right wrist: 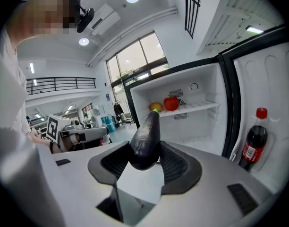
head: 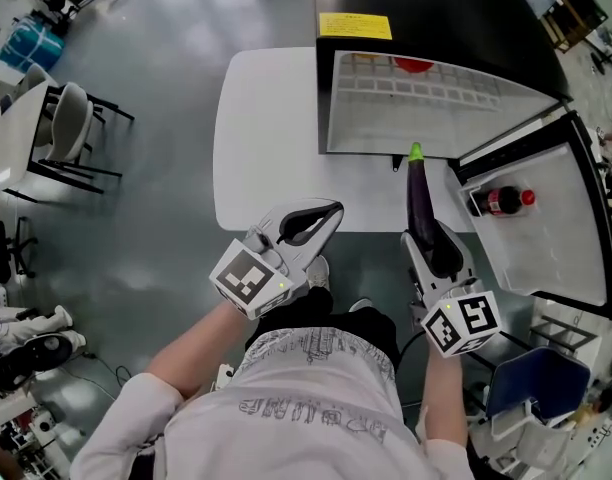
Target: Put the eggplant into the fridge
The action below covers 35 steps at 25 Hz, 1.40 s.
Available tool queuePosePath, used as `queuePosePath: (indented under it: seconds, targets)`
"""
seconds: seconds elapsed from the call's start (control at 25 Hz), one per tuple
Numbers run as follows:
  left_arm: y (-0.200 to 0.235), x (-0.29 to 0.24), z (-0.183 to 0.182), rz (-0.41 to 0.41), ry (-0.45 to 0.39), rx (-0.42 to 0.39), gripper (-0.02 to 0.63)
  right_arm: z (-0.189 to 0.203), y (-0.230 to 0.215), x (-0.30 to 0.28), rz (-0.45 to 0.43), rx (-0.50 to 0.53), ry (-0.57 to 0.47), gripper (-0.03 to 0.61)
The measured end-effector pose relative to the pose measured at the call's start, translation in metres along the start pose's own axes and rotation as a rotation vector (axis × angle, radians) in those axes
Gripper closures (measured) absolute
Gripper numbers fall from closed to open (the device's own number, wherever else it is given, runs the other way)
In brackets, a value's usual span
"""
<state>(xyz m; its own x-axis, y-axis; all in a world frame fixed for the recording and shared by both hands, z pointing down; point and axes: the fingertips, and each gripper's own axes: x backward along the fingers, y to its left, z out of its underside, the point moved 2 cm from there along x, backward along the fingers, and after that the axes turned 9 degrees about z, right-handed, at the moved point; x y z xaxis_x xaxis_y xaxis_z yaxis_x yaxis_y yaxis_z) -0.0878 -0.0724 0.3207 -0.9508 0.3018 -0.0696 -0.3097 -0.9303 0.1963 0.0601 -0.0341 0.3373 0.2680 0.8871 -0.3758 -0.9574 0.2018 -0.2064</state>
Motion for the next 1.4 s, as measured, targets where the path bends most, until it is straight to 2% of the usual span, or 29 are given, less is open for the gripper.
queuePosePath:
  seconds: [0.56,0.76,0.92,1.16,1.4]
  targets:
    - [0.021,-0.026,0.003,-0.006,0.031,0.000,0.607,0.001,-0.030,-0.030,-0.002,-0.014,0.020,0.379]
    - [0.027,-0.038,0.010,-0.049,0.091,0.011,0.607,0.009,-0.048,-0.040,-0.016,-0.024,0.048,0.379]
    - [0.030,-0.051,0.017,-0.052,0.070,0.012,0.607,0.014,-0.061,-0.051,-0.036,-0.027,0.054,0.379]
    - [0.037,-0.069,0.026,-0.111,0.124,0.025,0.607,0.016,-0.082,-0.068,-0.060,-0.030,0.071,0.379]
    - [0.037,-0.085,0.034,-0.109,0.122,0.013,0.607,0.025,-0.097,-0.089,-0.078,-0.032,0.091,0.379]
